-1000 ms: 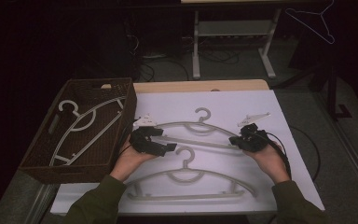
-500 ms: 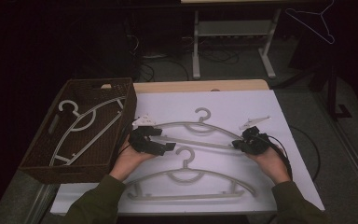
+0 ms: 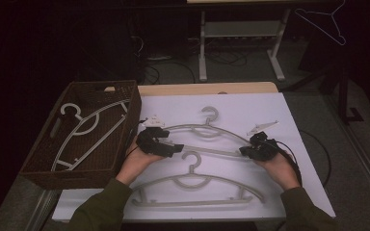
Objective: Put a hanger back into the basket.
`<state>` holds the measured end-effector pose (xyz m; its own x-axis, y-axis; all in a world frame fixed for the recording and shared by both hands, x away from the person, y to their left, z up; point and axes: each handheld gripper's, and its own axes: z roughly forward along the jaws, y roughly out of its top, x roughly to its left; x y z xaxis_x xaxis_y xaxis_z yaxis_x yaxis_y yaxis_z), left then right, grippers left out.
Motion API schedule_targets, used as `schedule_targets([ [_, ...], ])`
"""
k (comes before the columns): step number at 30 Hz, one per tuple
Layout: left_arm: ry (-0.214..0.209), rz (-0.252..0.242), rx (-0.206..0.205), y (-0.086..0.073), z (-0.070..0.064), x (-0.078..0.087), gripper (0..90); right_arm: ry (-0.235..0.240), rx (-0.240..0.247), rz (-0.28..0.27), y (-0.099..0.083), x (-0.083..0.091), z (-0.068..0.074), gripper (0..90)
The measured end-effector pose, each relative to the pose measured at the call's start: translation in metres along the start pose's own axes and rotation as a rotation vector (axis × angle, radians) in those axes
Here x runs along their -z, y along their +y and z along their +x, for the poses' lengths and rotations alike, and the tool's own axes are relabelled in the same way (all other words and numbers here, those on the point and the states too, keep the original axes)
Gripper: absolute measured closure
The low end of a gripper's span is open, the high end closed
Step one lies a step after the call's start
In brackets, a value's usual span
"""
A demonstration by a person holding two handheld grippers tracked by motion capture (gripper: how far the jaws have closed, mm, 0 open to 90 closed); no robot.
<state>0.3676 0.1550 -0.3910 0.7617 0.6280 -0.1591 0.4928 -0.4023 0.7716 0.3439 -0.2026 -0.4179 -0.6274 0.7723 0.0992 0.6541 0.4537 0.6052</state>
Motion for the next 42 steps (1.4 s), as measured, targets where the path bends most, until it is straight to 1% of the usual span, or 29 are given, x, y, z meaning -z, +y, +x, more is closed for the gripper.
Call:
schedule_targets([
  [1,0.010,0.004,0.001,0.003,0.002,-0.003,16.9,-0.001,0.001,0.000,0.000,0.000,0.000,90.0],
  [2,0.017,0.001,0.011,0.005,0.003,-0.006,17.7,-0.001,0.006,-0.001,0.000,0.000,0.000,90.0],
  [3,0.029,0.014,-0.004,0.008,0.006,-0.008,19.1,0.000,0.004,0.000,0.000,0.000,0.000,90.0],
  [5,0.059,0.026,-0.002,0.013,0.010,-0.016,19.7,0.000,0.003,0.000,0.000,0.000,0.000,90.0],
  [9,0.125,0.075,-0.032,0.022,0.022,-0.032,23.0,0.005,0.000,-0.002,0.000,0.000,-0.001,90.0],
  [11,0.142,0.105,-0.043,0.026,0.027,-0.041,24.5,0.006,0.001,-0.002,0.000,-0.001,-0.001,90.0],
  [13,0.153,0.121,-0.053,0.028,0.032,-0.050,24.6,0.007,0.001,-0.003,0.000,0.000,-0.001,90.0],
  [15,0.157,0.143,-0.069,0.032,0.035,-0.057,25.4,0.008,0.000,-0.002,0.000,0.000,-0.002,90.0],
  [17,0.150,0.158,-0.082,0.035,0.039,-0.064,26.3,0.010,0.000,0.003,0.000,0.000,-0.002,90.0],
  [18,0.146,0.162,-0.080,0.036,0.040,-0.067,27.9,0.011,0.000,0.003,0.000,0.000,-0.002,90.0],
  [21,0.142,0.200,-0.119,0.041,0.043,-0.075,30.0,0.011,0.000,0.000,-0.001,0.000,-0.002,90.0],
  [22,0.136,0.221,-0.132,0.042,0.044,-0.078,30.8,0.013,-0.002,0.004,0.000,0.000,-0.003,90.0],
  [25,0.135,0.249,-0.150,0.043,0.047,-0.086,32.4,0.017,-0.003,-0.001,-0.001,0.000,-0.003,90.0],
  [26,0.136,0.267,-0.173,0.044,0.048,-0.088,33.1,0.017,-0.003,-0.002,-0.001,0.000,-0.003,90.0],
  [27,0.135,0.265,-0.176,0.043,0.048,-0.090,33.9,0.017,-0.002,-0.002,-0.001,0.000,-0.003,90.0],
  [30,0.136,0.290,-0.192,0.042,0.050,-0.096,37.8,0.018,0.000,-0.002,-0.001,0.000,-0.003,90.0],
  [33,0.150,0.288,-0.204,0.041,0.050,-0.100,41.9,0.016,0.000,-0.002,-0.002,0.000,-0.003,90.0],
  [34,0.147,0.285,-0.206,0.040,0.051,-0.100,43.3,0.016,-0.004,-0.002,-0.002,0.000,-0.004,90.0],
  [36,0.152,0.279,-0.223,0.041,0.052,-0.102,45.8,0.014,-0.005,-0.001,-0.002,0.000,-0.004,90.0],
  [38,0.144,0.277,-0.230,0.041,0.052,-0.103,49.0,0.014,-0.005,0.000,-0.002,0.000,-0.004,90.0],
  [40,0.146,0.281,-0.239,0.041,0.053,-0.104,50.6,0.014,-0.006,0.000,-0.002,0.000,-0.004,90.0],
  [42,0.137,0.275,-0.243,0.042,0.053,-0.106,53.4,0.015,-0.006,0.000,-0.002,0.000,-0.004,90.0],
])
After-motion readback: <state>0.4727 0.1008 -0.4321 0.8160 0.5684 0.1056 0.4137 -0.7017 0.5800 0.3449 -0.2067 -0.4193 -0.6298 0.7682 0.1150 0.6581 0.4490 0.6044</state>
